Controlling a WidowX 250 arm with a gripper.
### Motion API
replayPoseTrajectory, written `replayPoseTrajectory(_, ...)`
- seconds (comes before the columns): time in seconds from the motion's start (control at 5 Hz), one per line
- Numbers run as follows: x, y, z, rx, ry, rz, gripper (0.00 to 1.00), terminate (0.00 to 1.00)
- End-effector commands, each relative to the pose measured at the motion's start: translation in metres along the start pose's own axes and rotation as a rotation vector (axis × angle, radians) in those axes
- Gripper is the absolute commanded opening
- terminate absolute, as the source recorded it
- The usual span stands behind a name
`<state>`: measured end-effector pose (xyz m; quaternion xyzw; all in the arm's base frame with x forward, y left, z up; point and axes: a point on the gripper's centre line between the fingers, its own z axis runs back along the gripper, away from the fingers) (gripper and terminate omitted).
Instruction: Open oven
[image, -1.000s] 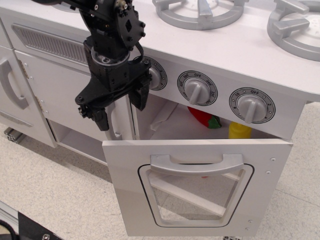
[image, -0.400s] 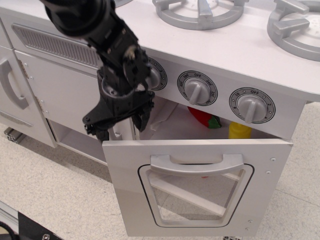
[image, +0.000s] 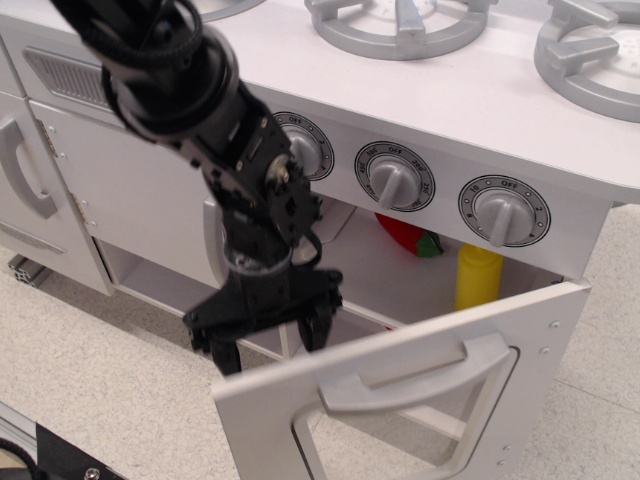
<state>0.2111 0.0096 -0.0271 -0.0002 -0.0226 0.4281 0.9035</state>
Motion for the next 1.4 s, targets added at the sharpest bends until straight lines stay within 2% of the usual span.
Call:
replayPoseTrajectory(0.0,-0.047,-0.015,0.021,-0.133,0.141,0.012,1.00,0.00)
replayPoseTrajectory(0.2,-0.080,-0.025,0.032,-0.137,0.179,-0.033,1.00,0.00)
replayPoseTrajectory(0.6,-0.117,-0.045,0.043,-0.121,0.179,-0.038,1.00,0.00)
replayPoseTrajectory(0.8,-0.126,-0.046,0.046,-0.117,0.142,-0.062,1.00,0.00)
replayPoseTrajectory(1.0,-0.126,-0.046,0.046,-0.117,0.142,-0.062,1.00,0.00)
replayPoseTrajectory(1.2,-0.126,-0.046,0.046,-0.117,0.142,-0.062,1.00,1.00)
